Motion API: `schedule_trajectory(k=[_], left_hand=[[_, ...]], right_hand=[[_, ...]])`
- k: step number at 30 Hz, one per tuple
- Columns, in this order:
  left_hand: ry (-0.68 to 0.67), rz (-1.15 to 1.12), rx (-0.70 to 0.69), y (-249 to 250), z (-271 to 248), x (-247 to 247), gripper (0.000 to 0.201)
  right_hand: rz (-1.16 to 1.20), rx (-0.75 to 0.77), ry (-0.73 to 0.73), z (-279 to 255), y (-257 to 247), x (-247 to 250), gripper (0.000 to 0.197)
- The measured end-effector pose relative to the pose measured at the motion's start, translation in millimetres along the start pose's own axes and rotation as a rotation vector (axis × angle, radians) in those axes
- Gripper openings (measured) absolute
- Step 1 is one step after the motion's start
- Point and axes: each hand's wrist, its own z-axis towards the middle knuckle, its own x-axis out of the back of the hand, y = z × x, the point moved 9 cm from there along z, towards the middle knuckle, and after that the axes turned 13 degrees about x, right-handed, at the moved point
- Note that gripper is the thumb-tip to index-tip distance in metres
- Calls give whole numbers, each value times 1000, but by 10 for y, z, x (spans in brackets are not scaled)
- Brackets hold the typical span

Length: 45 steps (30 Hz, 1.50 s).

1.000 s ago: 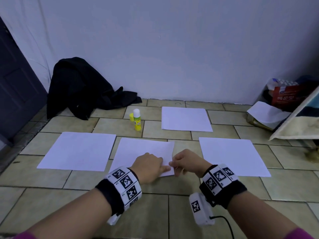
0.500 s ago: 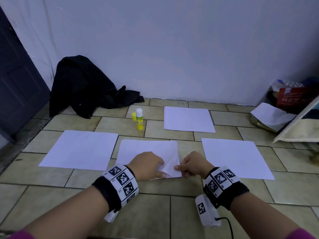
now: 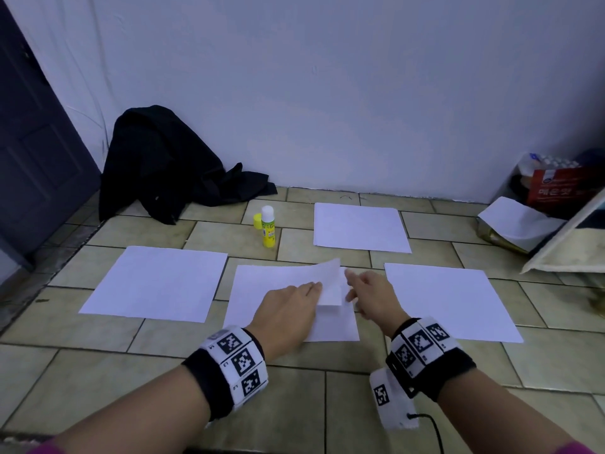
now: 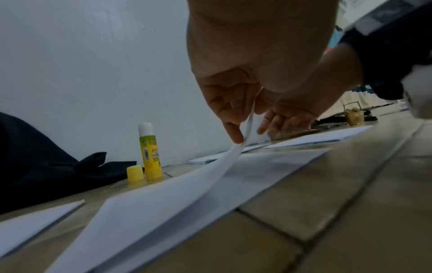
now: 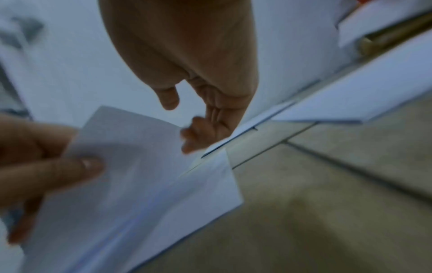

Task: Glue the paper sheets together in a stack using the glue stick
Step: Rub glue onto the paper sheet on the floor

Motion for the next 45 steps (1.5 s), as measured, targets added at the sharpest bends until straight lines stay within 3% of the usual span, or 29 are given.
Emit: schedule_trajectory(k=[3,5,7,10,13,19,23,26,28,33,39,45], left_hand=[[-49,-48,-31,30,-33,-62,51],[-89,-127,-12,-44,-15,-79,61],[-107,-237,40,-206,34,-85,69],[-88,-320,130,-518,105,-128,79],[-74,-381,201,-751,128,-175,62],[-15,-668,300,-1029,134,-213,59],[-9,-847,369,-1227,125,-188,47],[30,-977,513,-1507,80,-191,44],[67,-1036,588,-1691,50,-182,42],[179,-1018,730,-2214,-14,-93,40],[80,-837,754,-2615,-99,-179,66],[108,-685,807,-3025,-204,-183,70]], right_hand=[[249,-85,-101,-76,-1,-189,39],[163,-37,-112,-52,34,-193,58],[23,48,-101,-18,37,-145,66],[-20,106,-81,-5,60,-72,51],[3,111,-60,10,104,16,44],[360,173,31,33,26,123,47],[481,178,9,62,-12,14,47],[432,148,-9,95,-34,-108,43],[273,136,-34,127,-51,-205,38],[170,128,-200,129,-296,-637,43],[91,160,-292,222,-608,-1159,47],[-79,213,-359,353,-801,-1635,48]])
